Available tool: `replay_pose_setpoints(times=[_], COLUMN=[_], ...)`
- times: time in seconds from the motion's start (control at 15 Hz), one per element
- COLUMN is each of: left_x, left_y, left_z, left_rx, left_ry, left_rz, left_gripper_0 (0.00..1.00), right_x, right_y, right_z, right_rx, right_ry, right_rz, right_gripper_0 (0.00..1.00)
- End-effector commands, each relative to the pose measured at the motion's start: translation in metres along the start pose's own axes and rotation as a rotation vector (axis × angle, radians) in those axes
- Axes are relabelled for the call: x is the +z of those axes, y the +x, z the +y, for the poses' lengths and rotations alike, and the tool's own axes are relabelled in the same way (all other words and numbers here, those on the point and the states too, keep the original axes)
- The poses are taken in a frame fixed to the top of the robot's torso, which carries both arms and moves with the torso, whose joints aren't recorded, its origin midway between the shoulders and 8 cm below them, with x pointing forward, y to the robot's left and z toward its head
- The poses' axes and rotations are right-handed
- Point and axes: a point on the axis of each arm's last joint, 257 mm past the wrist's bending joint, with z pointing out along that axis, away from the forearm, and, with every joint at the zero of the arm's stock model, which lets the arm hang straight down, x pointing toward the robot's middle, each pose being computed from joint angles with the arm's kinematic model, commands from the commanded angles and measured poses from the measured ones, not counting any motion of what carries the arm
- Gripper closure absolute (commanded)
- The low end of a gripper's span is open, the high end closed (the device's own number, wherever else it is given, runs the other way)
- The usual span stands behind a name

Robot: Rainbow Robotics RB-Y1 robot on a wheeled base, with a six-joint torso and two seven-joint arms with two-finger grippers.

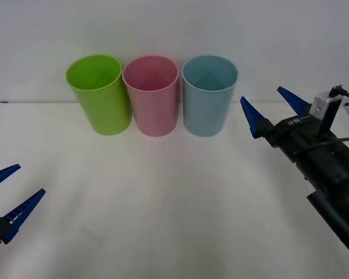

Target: Grasp the object on the table and drop it into the matching bin: aluminum can to the light blue bin, PET bottle to the pink bin.

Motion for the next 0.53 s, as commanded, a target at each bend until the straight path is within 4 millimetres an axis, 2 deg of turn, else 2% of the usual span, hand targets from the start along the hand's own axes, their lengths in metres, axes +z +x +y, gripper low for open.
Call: replay_pose_setpoints(times=[0.07, 0.33, 0.53], left_x=[0.000, 0.000, 0.000], left_y=[0.000, 0.000, 0.000], left_z=[0.000, 0.000, 0.000], left_rx=[0.000, 0.000, 0.000], left_ry=[0.000, 0.000, 0.000], left_rz=[0.000, 0.000, 0.000], left_gripper_0=[0.00, 0.00, 0.00], right_x=[-0.041, -0.095, -0.123], right_y=[0.006, 0.031, 0.044], right_z=[-0.007, -0.036, -0.054], right_rx=[-0.018, -0.135, -0.213], right_ry=[0.039, 0.139, 0.208], right_rz=[0.027, 0.096, 0.134], right_gripper_0=[0.00, 0.00, 0.00])
